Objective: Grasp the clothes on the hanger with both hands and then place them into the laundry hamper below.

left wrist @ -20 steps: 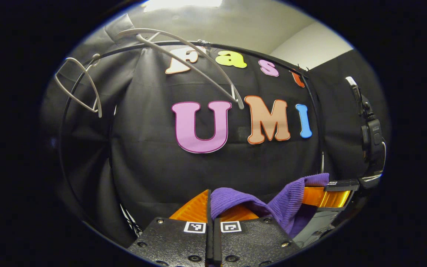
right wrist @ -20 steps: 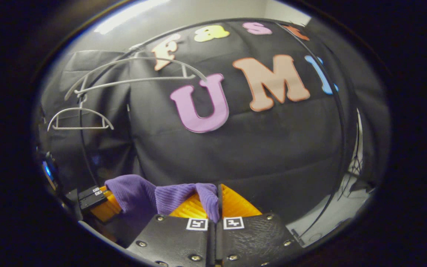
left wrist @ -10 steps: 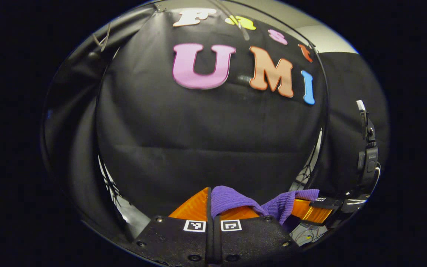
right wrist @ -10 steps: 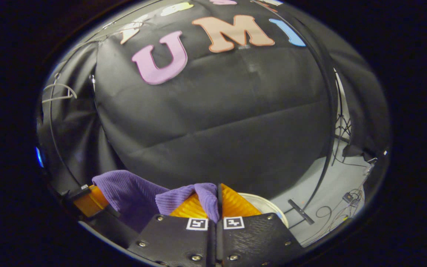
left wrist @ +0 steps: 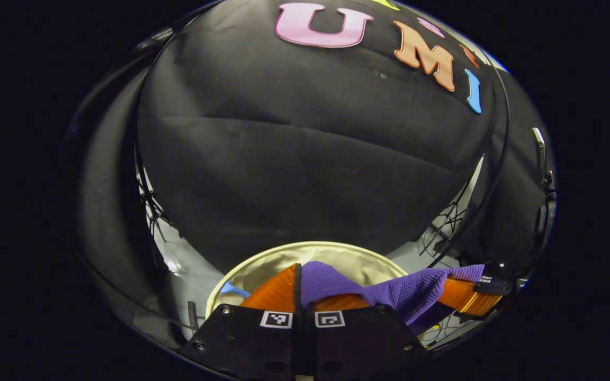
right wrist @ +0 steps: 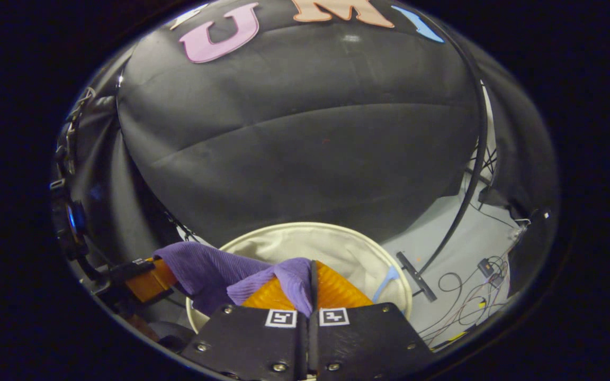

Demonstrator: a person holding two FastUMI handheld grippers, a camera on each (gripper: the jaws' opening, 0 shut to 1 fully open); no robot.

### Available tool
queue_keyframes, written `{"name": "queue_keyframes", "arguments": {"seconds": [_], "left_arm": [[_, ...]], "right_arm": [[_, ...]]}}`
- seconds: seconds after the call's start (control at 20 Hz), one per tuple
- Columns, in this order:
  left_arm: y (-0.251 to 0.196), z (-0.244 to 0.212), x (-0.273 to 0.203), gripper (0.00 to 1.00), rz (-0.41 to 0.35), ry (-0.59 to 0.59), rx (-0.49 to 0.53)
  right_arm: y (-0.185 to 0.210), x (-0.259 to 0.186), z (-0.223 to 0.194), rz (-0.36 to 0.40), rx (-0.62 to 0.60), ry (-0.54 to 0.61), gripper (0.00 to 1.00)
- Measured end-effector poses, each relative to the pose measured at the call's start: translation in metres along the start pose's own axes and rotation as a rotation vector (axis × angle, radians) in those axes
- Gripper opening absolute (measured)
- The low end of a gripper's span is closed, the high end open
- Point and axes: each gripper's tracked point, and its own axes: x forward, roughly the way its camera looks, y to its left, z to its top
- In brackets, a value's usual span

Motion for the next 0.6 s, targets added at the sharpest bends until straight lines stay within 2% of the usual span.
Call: {"name": "queue_keyframes", "arguments": {"seconds": [0.1, 0.2, 0.25, 0.3, 0.4, 0.45, 0.6], "left_arm": [[0.001, -0.02, 0.013, 0.02, 0.003, 0.077, 0.006], [0.0, -0.033, 0.009, 0.06, -0.002, 0.145, -0.02], [-0.004, -0.036, 0.014, 0.29, -0.016, 0.16, -0.033], [-0.001, -0.041, 0.01, 0.53, -0.011, 0.183, -0.038], [0.002, -0.028, -0.001, 1.0, 0.009, 0.162, -0.021], [0.002, -0.02, -0.005, 1.0, 0.021, 0.144, -0.003], [-0.002, 0.007, -0.029, 0.98, 0.033, 0.096, 0.026]], "right_arm": [[-0.002, 0.006, -0.014, -0.021, -0.014, 0.051, 0.04], [-0.007, 0.005, -0.021, -0.056, -0.024, 0.088, 0.11], [-0.006, 0.003, -0.017, -0.055, -0.031, 0.086, 0.27], [-0.004, -0.002, -0.012, -0.052, -0.045, 0.074, 0.36], [-0.002, 0.002, -0.008, -0.046, -0.063, 0.055, 0.79], [0.002, -0.011, 0.0, -0.045, -0.064, 0.045, 1.0], [0.008, -0.04, 0.026, -0.047, -0.081, -0.005, 1.0]]}}
